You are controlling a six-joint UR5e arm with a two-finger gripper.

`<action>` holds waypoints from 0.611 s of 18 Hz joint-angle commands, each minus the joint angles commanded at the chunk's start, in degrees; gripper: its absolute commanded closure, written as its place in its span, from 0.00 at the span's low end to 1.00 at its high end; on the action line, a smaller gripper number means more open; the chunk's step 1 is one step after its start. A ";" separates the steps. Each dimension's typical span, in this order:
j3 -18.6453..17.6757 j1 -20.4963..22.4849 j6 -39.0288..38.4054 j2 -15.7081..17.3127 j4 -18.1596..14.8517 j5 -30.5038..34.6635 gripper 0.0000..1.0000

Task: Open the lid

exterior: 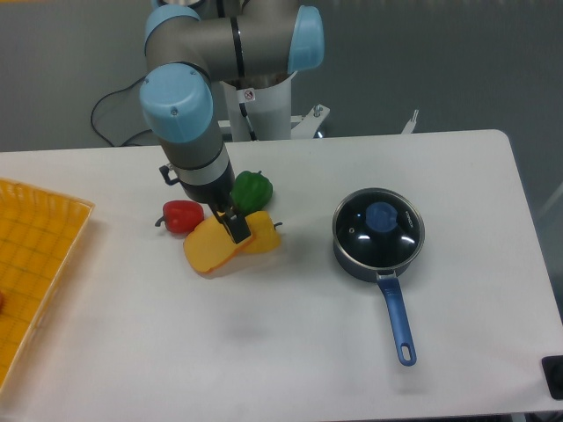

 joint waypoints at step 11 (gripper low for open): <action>-1.57 -0.18 -0.44 -0.09 0.79 -0.09 0.00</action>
